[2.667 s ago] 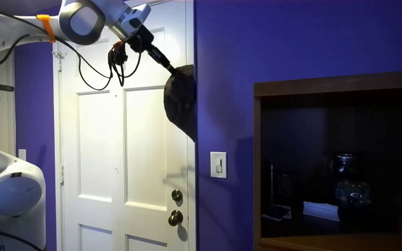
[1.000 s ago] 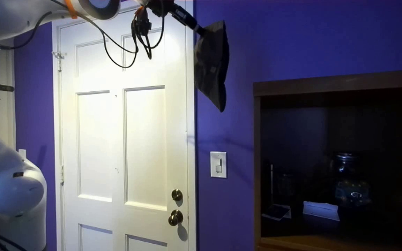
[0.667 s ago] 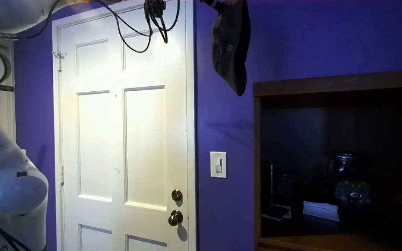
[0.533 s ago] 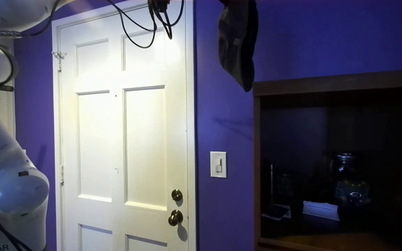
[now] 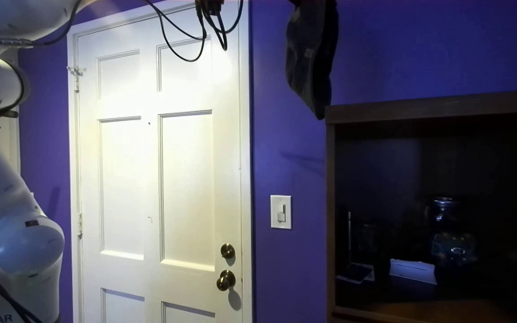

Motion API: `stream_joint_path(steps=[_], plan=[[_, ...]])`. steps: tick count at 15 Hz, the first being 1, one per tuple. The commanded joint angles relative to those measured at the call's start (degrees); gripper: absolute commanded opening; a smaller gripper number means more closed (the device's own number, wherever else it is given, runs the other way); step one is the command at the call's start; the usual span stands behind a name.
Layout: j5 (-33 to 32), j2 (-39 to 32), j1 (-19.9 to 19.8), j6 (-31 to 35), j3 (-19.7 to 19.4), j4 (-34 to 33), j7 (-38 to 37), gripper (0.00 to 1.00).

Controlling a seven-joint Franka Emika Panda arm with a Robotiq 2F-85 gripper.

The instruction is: Remove the cap from the door coat hanging hook and put it on top of the cabinet

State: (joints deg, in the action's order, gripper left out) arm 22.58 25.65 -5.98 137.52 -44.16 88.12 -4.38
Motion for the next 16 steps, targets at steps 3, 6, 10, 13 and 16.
stream_joint_path(steps=[3, 6, 10, 13, 16], plan=[[3.6, -2.5, 2.4, -5.1, -3.7, -3.0, 1.1, 0.01], [7.8, -3.8, 7.3, -9.7, -9.3, -5.2, 5.3, 0.01], [14.1, -5.3, 18.2, -14.2, -21.0, -9.8, 11.1, 0.01], [15.4, -6.8, 27.0, -13.6, -31.3, -13.0, 11.8, 0.01], [13.0, -5.6, 26.8, -11.7, -30.7, -11.0, 10.9, 0.04]])
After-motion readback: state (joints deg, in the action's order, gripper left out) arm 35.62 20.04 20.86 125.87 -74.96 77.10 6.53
